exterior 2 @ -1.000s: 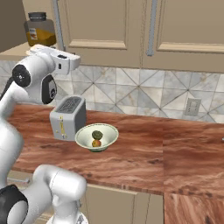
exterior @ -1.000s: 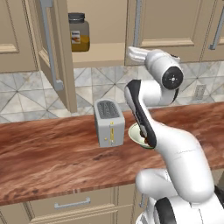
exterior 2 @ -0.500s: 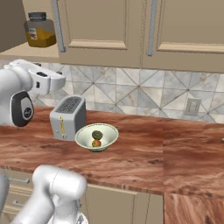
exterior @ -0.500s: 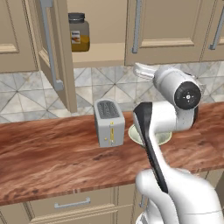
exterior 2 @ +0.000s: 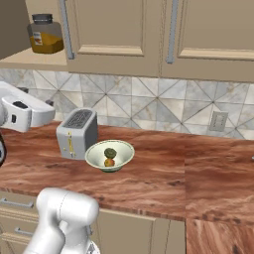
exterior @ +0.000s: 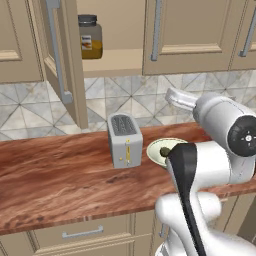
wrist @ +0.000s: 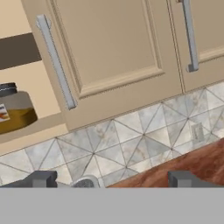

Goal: Open the cabinet. Pick the kiwi and apple from the cabinet and place them into the bowl. Then close the cabinet.

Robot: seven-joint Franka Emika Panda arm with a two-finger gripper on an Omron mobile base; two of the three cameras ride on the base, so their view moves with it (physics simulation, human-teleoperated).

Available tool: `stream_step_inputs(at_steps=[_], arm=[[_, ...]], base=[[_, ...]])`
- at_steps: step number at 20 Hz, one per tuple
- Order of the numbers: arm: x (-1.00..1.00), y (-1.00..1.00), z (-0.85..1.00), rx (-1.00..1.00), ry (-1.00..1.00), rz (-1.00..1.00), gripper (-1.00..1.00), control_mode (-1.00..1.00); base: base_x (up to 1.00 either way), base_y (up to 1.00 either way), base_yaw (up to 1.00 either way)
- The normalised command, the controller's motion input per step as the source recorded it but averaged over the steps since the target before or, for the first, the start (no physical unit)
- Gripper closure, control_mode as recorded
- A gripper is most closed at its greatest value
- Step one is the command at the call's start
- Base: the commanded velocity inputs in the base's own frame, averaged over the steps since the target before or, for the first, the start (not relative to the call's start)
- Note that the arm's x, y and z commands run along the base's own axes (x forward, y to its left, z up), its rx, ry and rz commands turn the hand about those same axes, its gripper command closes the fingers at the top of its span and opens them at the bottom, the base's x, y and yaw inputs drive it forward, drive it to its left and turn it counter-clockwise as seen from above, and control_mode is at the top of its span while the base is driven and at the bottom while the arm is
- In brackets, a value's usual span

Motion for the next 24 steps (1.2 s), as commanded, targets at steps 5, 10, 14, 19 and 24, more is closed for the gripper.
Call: stream_step_inputs(at_steps=[5,10,14,19,24], arm=[[-1.00,0.23,0.00,0.00,0.13,-0.03,-1.00,-1.00],[-1.00,0.54,0.00,-0.01,0.05,0.00,-1.00,-1.00],[-0.94,0.88,0.00,-0.11,-0.06,0.04,-1.00,-1.00],[-0.42,0.83,0.17,-0.17,-0.26,0.10,-1.00,-1.00],[0.33,0.79,0.18,-0.20,-0.23,0.05,-1.00,-1.00]], base=[[0.00,0.00,0.00],[0.00,0.00,0.00],[0.00,0.00,0.00],[0.00,0.00,0.00],[0.00,0.00,0.00]])
